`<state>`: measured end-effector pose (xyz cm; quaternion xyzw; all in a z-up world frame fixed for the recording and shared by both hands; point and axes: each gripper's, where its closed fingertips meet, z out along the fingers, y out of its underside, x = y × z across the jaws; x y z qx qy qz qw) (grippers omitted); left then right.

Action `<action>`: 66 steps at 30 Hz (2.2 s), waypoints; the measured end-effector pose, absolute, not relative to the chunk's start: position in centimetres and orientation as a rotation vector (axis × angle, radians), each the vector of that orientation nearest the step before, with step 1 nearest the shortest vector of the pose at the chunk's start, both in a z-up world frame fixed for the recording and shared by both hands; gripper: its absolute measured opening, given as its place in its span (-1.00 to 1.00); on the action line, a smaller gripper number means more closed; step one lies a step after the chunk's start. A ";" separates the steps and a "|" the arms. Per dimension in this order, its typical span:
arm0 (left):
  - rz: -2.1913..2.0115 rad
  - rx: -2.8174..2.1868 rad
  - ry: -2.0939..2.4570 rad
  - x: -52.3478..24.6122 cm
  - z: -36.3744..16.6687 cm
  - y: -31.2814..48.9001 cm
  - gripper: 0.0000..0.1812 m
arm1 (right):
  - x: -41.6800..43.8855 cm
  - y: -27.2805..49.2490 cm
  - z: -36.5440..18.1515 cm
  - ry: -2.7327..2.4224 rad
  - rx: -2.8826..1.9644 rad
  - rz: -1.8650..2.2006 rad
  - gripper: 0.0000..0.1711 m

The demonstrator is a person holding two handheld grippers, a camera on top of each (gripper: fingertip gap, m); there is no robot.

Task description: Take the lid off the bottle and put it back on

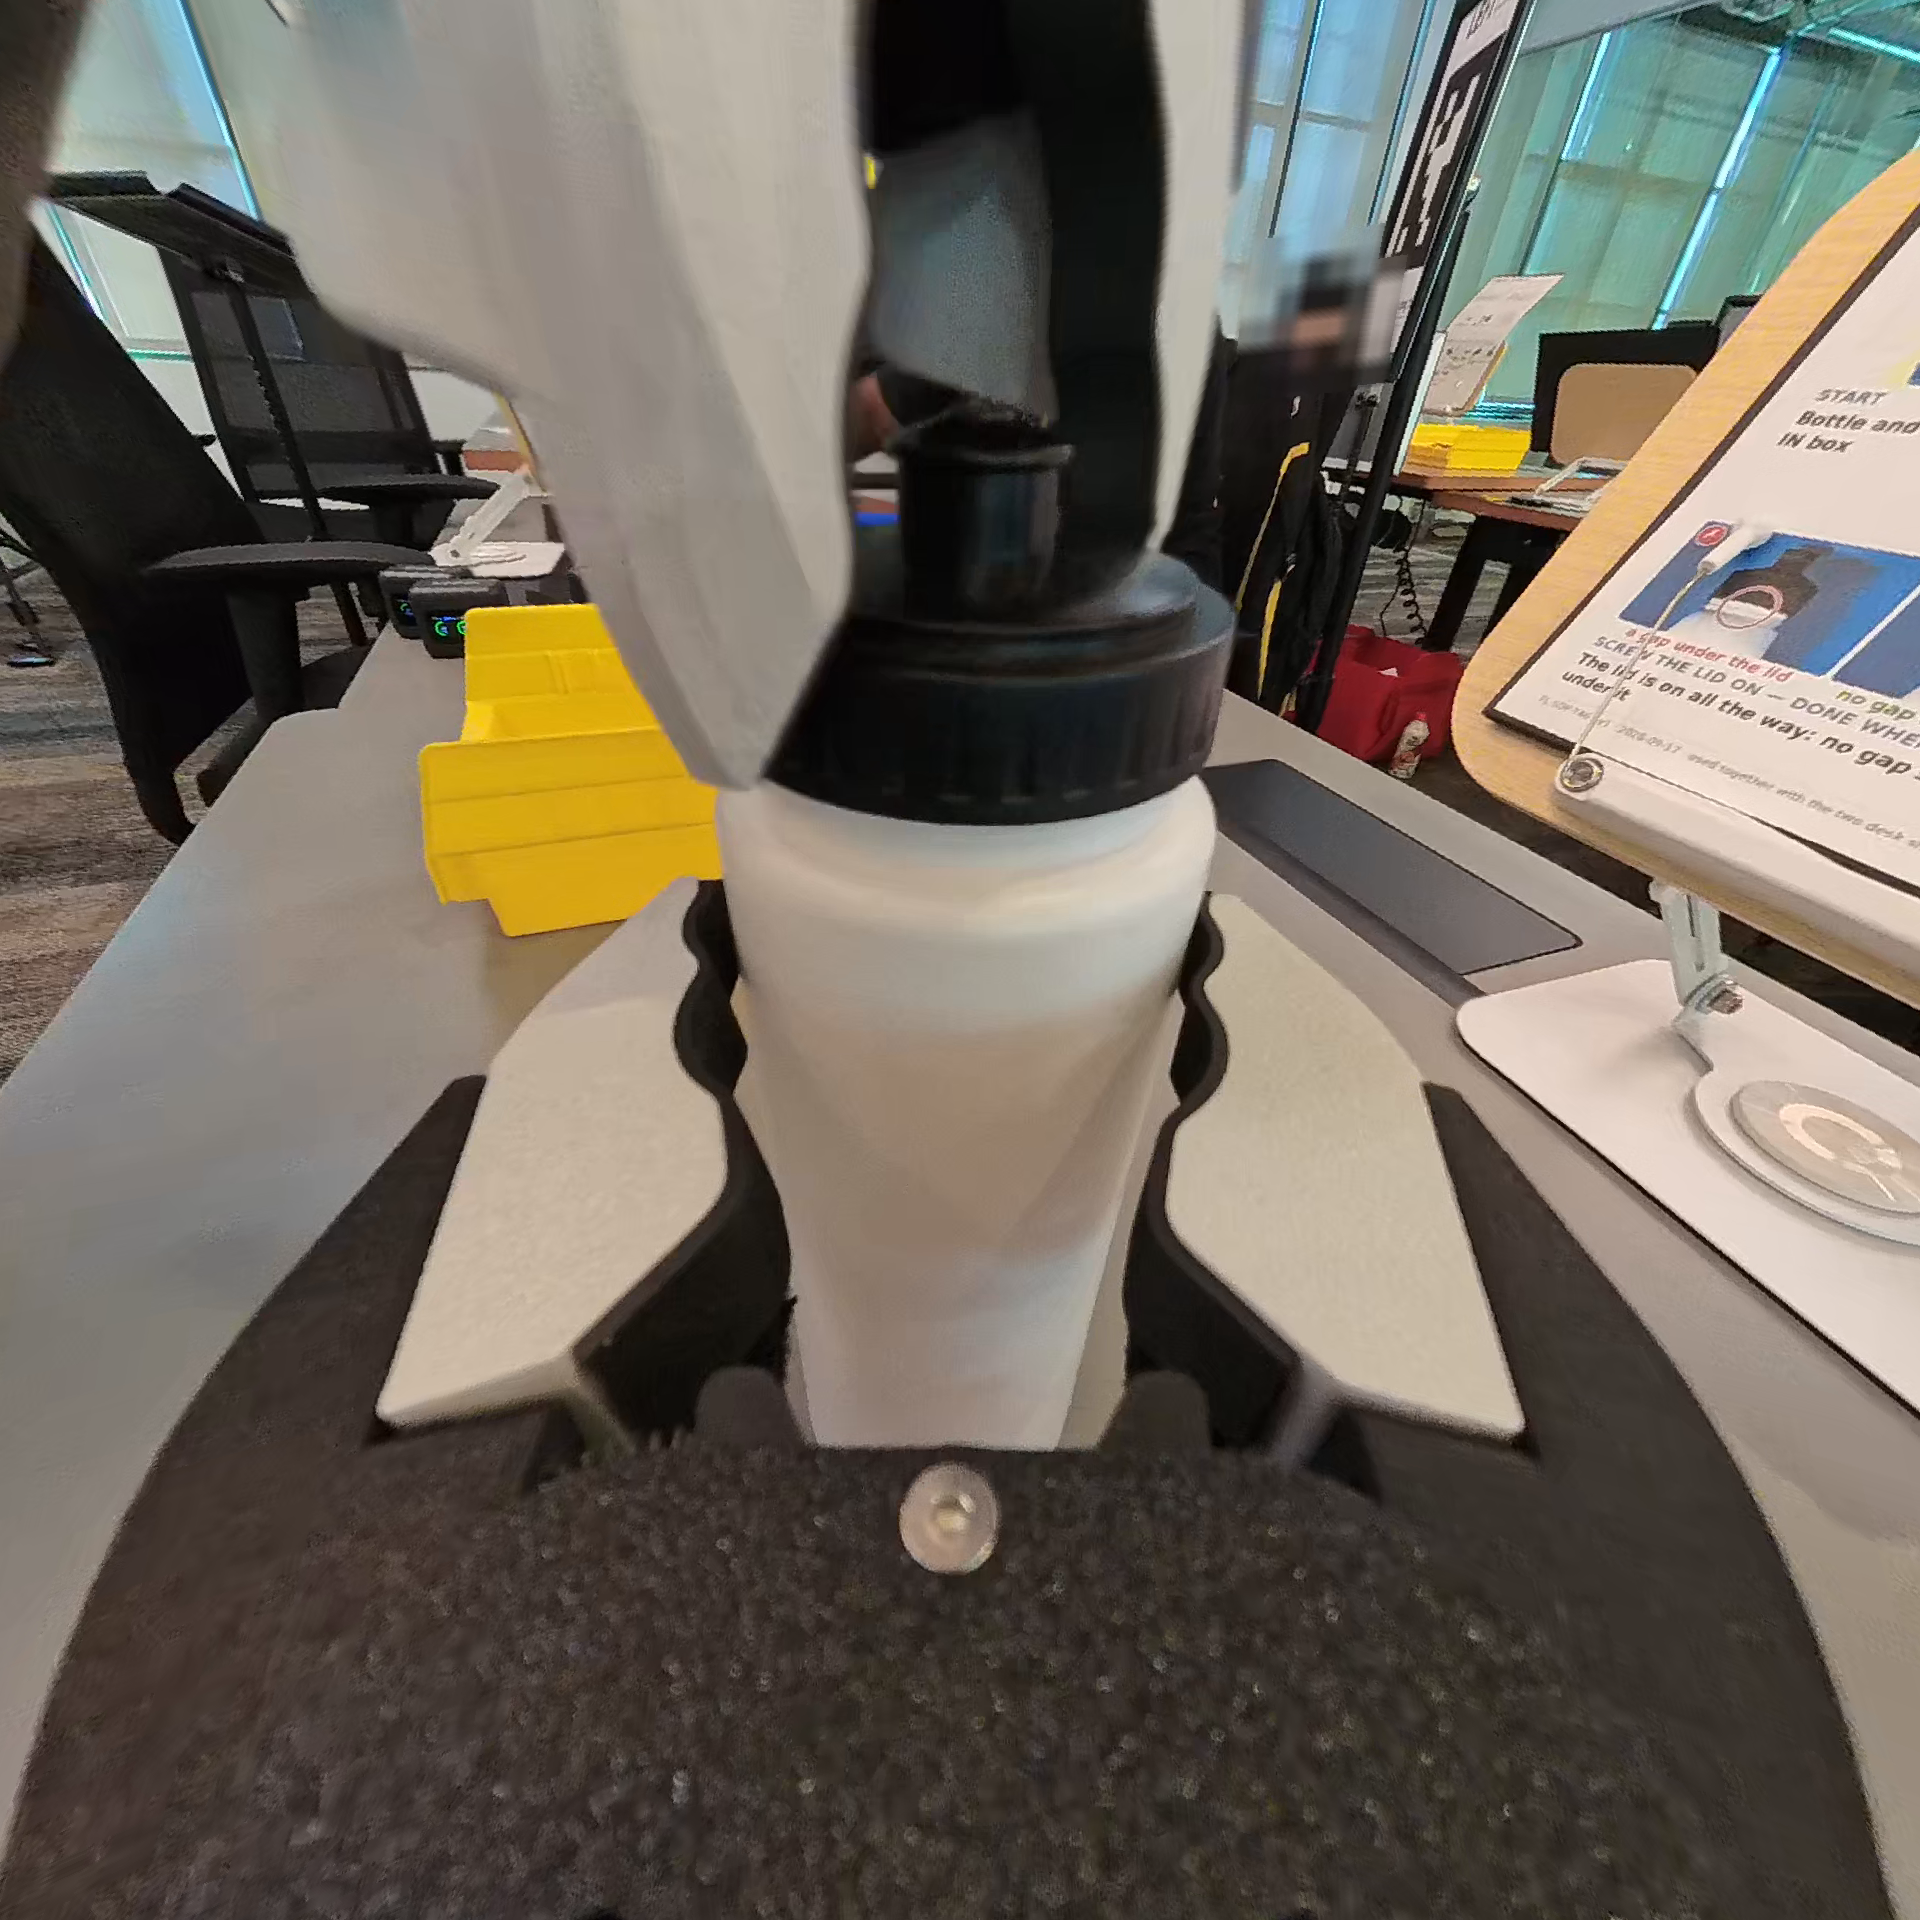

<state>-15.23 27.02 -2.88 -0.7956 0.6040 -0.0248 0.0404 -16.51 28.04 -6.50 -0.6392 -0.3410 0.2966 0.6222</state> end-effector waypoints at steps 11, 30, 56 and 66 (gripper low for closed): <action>-0.167 -1.762 2.541 -15.9 -2.5 27.1 -0.09 | -16.5 27.9 -6.5 -0.796 -1.455 0.700 -0.04; -0.207 -2.606 1.481 -15.0 -2.7 26.6 -0.23 | -16.3 28.1 -6.5 -0.765 -1.477 0.674 -0.04; -0.132 -2.599 1.817 -15.0 -3.6 26.9 -0.18 | -16.0 28.5 -6.5 -0.745 -1.494 0.629 -0.04; -0.110 -2.474 1.868 -15.2 -2.4 28.0 -0.08 | -16.2 28.5 -6.5 -0.734 -1.481 0.634 -0.04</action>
